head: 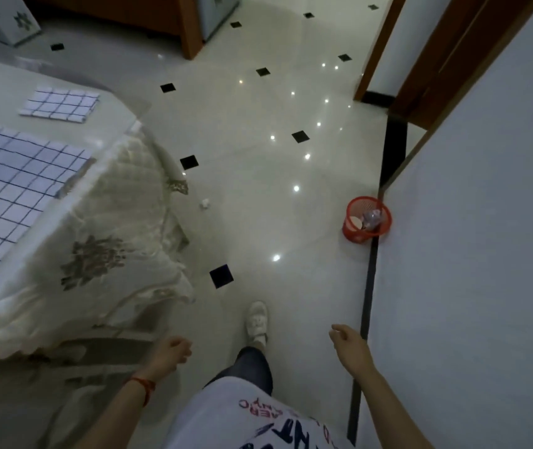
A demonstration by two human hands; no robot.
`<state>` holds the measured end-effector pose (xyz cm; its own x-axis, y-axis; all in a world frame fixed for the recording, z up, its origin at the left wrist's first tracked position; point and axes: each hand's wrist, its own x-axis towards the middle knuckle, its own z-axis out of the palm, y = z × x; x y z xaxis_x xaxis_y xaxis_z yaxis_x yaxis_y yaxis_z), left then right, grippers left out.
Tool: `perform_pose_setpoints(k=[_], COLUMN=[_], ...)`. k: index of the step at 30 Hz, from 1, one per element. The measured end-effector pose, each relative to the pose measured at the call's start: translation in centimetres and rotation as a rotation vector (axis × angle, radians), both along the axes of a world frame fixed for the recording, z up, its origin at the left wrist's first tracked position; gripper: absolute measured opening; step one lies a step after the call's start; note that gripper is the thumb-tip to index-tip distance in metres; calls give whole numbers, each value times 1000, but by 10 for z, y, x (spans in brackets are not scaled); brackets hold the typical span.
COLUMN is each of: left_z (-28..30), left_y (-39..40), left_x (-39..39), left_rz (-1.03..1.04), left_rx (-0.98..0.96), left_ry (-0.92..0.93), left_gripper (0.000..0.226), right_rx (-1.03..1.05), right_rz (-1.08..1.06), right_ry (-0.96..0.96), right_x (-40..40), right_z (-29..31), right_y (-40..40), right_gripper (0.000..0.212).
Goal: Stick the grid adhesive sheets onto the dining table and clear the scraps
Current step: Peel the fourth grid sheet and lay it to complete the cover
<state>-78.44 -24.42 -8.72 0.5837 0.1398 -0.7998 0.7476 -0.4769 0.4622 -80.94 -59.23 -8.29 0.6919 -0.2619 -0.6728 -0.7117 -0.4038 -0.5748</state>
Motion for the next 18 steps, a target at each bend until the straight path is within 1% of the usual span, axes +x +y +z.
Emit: perform_pose_setpoints(k=[2, 6, 8, 10, 13, 18], left_z=[-9, -13, -9, -6, 6, 18], left_y=[-1, -6, -16, -29, -52, -77], left_x=[30, 97, 136, 183, 251, 364], left_rz=[77, 191, 209, 205, 169, 208], left_rx=[-4, -20, -45, -70, -104, -164], left_ry=[57, 182, 201, 193, 151, 33], left_gripper=[14, 26, 29, 29, 29, 28], right_rx=[17, 88, 99, 97, 72, 65], right_rz=[-12, -83, -103, -107, -125, -192], right_ry=[0, 47, 56, 54, 95, 160], right_x=[44, 136, 178, 213, 251, 320], right_z=[-3, -2, -1, -4, -10, -26], right_y=[-3, -14, -19, -27, -42, -72], right_gripper=[37, 32, 30, 27, 17, 31])
